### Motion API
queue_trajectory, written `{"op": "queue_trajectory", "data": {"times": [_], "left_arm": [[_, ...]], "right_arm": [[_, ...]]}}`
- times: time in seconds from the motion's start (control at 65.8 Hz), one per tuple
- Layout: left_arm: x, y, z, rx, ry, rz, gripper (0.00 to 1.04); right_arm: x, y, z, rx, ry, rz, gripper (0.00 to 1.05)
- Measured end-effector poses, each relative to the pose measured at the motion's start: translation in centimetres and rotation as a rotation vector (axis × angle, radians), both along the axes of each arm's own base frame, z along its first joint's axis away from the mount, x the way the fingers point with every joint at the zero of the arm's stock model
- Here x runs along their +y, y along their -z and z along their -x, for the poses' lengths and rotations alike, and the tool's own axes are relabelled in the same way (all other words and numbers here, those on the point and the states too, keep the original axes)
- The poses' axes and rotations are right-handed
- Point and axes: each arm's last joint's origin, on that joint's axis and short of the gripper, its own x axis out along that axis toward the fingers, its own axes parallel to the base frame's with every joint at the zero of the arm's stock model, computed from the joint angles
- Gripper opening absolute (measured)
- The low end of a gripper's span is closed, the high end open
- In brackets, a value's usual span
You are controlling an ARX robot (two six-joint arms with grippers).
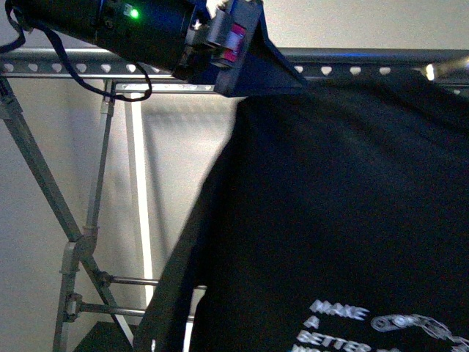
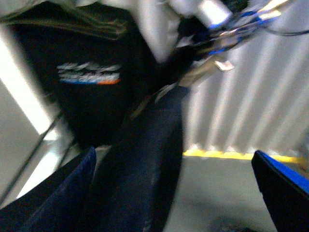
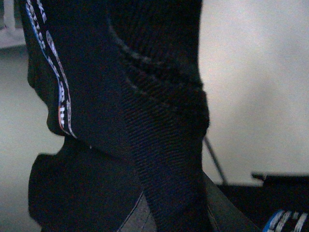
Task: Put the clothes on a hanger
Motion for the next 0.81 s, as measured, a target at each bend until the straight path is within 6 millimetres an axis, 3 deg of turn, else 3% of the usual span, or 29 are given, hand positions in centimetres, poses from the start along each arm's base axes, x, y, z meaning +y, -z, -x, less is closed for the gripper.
{"op": "queue_trajectory", "data": {"times": [0.046,0.106,0.273,0.486,0.805], "left_arm": [[0.9,-0.2,-0.2,0.043,-0.251,0.158,0.98],[2.1,-1.1,-0.4,0.076,-0.447,0.393,0.98],[3.0,-2.7,0.2,0.200,-0.449,0.764,0.98],[3.0,-3.2,0.6,0.217,-0.487,0.858,0.98],[4.1,-3.1,0.3,0.109,-0.679,0.853,0.98]], "right_arm": [[-0.7,1.0,0.3,0.045,0.030,-0.013,0.08],[-1.1,2.0,0.6,0.082,0.054,-0.013,0.08],[-0.3,2.3,0.2,0.096,0.026,-0.021,0.08],[1.5,1.3,-0.3,0.108,0.020,-0.113,0.05],[3.2,-3.2,-1.3,0.123,0.245,-0.511,0.05]]}}
